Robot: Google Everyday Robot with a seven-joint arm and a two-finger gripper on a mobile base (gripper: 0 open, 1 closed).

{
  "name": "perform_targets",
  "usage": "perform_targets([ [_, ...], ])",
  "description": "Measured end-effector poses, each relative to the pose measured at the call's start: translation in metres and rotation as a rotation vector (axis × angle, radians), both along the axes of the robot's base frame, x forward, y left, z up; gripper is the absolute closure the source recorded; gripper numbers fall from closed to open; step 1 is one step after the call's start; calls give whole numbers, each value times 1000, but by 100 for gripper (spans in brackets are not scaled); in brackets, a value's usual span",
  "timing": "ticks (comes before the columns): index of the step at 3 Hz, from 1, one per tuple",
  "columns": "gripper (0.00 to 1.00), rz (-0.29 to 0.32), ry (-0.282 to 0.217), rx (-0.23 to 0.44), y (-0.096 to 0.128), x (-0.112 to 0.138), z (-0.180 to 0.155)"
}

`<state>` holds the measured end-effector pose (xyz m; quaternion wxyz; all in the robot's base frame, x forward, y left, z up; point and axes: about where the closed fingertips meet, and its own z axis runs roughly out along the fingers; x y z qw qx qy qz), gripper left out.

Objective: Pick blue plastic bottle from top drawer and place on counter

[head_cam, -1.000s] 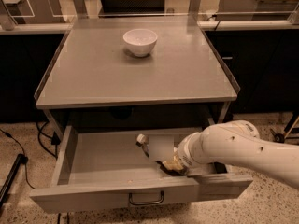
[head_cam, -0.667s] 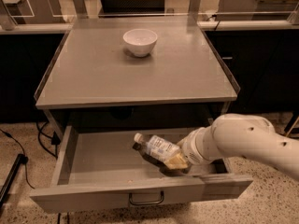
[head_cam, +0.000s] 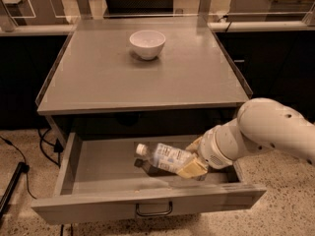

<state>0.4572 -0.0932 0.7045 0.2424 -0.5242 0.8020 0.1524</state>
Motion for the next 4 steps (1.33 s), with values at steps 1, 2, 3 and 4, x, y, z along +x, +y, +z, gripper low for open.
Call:
perform_targets([
  [1,100,15,-6,-8,1,-1,5],
  [2,100,62,-34,-27,3,-1,25],
  [3,100,112,-87,-48,7,7,62],
  [4,100,154,-143,-77,16,22,114],
])
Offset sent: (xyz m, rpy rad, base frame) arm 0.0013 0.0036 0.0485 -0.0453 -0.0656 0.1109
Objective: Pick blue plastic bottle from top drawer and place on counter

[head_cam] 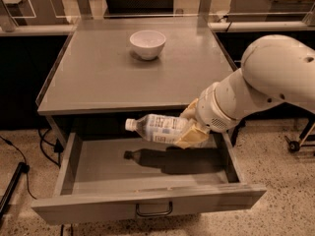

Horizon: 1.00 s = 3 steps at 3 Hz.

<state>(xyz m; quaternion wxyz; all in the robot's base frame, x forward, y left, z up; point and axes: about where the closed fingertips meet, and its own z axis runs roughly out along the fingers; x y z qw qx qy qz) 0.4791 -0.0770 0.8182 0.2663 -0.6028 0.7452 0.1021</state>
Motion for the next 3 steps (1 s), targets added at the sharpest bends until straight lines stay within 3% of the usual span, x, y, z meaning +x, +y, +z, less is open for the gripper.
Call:
perform_targets([
  [2,100,24,-32,-19,4,9,14],
  [3,100,35,-57,-45,2,33,33],
])
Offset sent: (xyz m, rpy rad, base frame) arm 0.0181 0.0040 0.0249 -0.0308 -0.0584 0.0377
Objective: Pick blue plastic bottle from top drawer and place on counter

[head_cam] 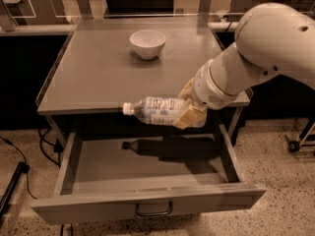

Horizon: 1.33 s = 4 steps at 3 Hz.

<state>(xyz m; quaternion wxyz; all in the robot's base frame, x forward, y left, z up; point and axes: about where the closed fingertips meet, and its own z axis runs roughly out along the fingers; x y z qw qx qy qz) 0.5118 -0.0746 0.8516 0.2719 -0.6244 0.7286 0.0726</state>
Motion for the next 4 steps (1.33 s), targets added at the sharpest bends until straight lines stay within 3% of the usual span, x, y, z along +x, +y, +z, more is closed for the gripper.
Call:
perform_targets([
  [2,100,9,-73,-14,9,83,23],
  [4,100,-1,-59,14,21,127,9],
])
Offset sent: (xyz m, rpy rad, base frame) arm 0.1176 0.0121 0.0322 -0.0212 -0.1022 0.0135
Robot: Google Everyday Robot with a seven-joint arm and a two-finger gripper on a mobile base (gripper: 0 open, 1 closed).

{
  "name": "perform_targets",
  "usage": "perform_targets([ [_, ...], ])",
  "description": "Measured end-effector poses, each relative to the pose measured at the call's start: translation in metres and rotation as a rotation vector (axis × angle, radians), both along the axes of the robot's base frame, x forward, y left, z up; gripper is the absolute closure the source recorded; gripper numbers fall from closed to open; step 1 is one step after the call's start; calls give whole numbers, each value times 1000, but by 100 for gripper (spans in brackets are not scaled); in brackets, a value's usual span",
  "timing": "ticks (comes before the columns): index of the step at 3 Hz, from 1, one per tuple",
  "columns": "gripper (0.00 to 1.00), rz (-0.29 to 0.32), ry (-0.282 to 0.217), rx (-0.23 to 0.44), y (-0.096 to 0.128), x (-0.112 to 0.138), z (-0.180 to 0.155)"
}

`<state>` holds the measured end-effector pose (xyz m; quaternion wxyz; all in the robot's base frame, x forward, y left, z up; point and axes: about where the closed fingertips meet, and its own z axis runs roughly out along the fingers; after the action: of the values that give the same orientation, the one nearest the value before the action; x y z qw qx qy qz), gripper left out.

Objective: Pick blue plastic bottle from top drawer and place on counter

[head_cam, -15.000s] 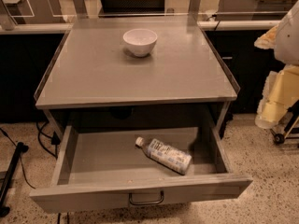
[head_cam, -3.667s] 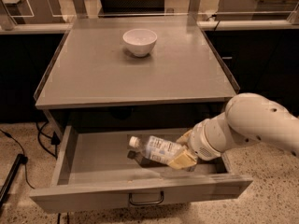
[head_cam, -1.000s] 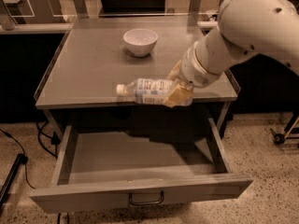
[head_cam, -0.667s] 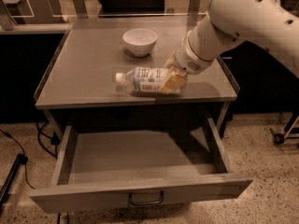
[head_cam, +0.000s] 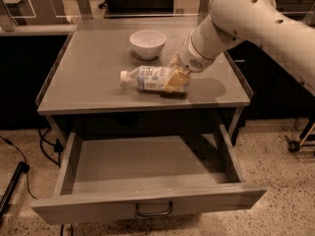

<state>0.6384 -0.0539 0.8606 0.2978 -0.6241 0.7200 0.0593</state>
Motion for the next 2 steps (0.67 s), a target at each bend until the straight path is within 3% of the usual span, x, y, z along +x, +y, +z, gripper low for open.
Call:
perform_targets([
  [2,62,0,2,2,1,3,-1],
])
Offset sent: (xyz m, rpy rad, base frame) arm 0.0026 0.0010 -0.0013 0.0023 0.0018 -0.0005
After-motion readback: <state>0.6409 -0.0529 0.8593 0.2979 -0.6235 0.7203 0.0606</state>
